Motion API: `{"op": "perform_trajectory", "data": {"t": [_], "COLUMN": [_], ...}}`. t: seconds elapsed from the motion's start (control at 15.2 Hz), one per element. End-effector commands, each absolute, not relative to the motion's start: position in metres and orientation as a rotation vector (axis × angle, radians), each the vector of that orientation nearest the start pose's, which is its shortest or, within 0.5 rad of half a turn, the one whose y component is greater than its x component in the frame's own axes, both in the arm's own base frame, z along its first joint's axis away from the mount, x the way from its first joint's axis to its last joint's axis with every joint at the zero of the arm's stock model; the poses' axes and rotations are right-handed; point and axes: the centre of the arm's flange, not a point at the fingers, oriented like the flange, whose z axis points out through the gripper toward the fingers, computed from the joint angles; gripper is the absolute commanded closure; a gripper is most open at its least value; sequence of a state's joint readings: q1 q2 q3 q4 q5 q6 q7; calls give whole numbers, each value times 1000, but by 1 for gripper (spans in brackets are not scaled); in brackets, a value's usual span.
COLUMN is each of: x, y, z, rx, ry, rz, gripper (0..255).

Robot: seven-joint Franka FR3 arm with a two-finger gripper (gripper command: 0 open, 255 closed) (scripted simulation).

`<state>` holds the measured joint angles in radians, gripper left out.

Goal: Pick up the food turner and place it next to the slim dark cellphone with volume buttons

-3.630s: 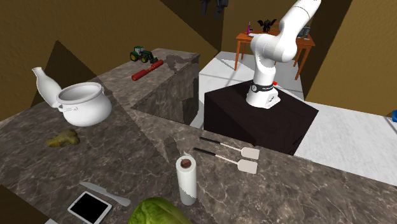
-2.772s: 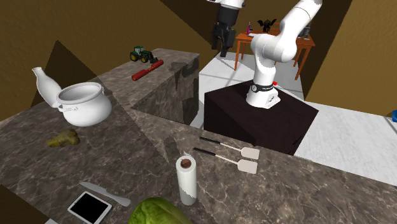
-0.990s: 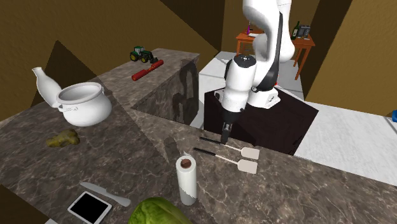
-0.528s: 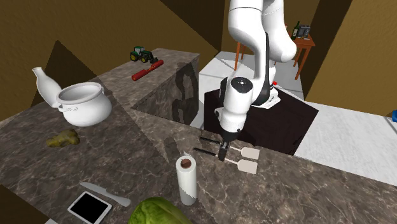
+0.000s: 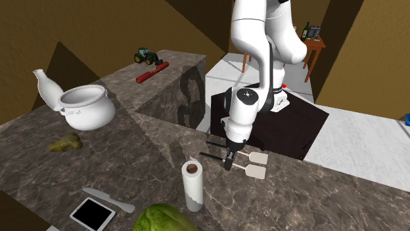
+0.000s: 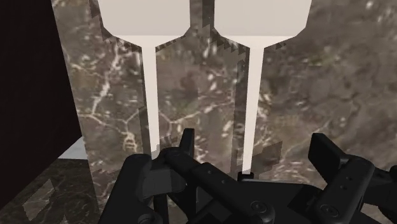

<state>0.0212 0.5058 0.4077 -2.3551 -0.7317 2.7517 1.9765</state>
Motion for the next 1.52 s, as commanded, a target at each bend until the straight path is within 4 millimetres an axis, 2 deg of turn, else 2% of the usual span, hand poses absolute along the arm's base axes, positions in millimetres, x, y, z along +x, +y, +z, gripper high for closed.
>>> {"op": "perform_trajectory", "data": {"t": [0.0,0.26,0.33,0.92,1.45], "x": [424,424,424,424,424], "y": [243,243,243,243,243], "z": [130,130,130,130,172], "rx": [-2850,-2850,-2850,-2850,-2850], "ry": [1386,1386,1386,1386,1386], "rz": [-95,-95,-95,-95,-95], "gripper": [0,0,255,255,255]}}
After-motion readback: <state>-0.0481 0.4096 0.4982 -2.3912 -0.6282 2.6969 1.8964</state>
